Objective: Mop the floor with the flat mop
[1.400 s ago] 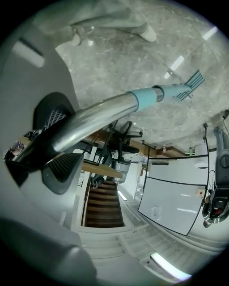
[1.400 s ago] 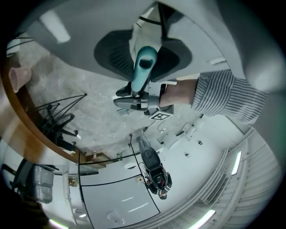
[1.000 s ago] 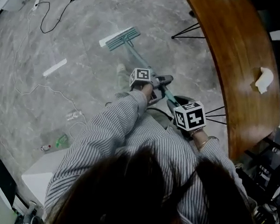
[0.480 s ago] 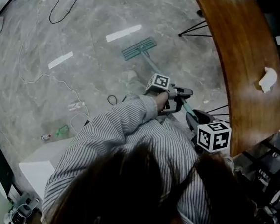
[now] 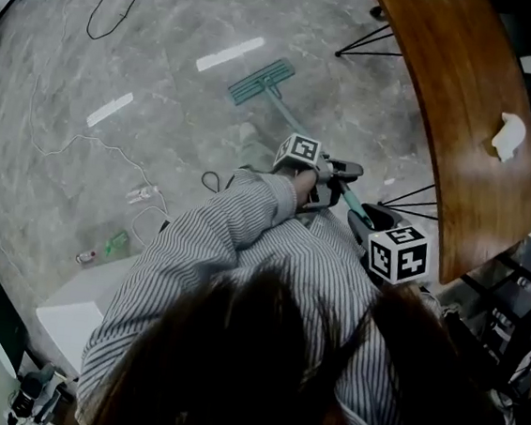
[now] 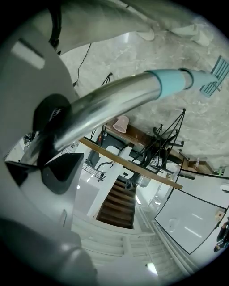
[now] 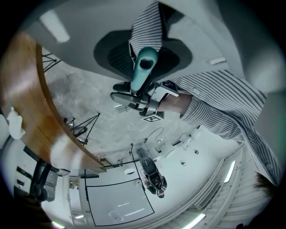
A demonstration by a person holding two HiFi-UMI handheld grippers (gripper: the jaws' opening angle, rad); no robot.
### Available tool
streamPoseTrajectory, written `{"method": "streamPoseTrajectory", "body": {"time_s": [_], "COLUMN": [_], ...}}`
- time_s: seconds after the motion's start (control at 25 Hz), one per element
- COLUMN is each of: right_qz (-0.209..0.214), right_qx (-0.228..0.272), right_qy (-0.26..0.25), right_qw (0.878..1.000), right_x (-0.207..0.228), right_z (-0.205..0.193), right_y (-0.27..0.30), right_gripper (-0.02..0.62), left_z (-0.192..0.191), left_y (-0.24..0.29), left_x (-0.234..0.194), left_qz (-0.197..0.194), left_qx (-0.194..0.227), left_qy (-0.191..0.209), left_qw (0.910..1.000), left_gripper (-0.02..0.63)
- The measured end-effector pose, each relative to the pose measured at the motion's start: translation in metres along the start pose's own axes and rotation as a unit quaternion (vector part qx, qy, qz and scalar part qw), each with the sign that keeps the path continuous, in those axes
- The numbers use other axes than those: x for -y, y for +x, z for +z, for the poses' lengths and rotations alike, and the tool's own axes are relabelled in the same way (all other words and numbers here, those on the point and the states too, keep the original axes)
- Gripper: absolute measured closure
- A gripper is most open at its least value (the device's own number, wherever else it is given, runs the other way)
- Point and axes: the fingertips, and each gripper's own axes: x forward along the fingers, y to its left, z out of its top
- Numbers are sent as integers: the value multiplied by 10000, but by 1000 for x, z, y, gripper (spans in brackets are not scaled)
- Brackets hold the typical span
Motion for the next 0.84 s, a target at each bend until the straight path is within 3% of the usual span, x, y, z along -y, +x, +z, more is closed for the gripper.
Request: {"method": "streamPoseTrajectory", "body": {"time_s": [0.2,0.48,0.64,0.84], "right_qz": [48,92,90,97], "right_qx": [10,34,93,145], "right_qy": [-71,-33,-20,33], "right_qw": [10000,9999,9999,9998], "right_x": [-2,-1,-4,1], "right_z": [2,1,3,1], "right_y": [0,2,3,5], "right_gripper": [466,465,465,466], "left_z": [8,13,9,13], "left_y": [-14,-42,-50,-48], "left_x": [-6,-11,2,-5], "left_qz": [-12,-102,-374,-335], "left_qx": [243,652,789,828], "left_qy": [-115,-286,-499,-395], "left_qw": [9996,9974,9949,9952], "left_gripper": [410,413,433,430]}}
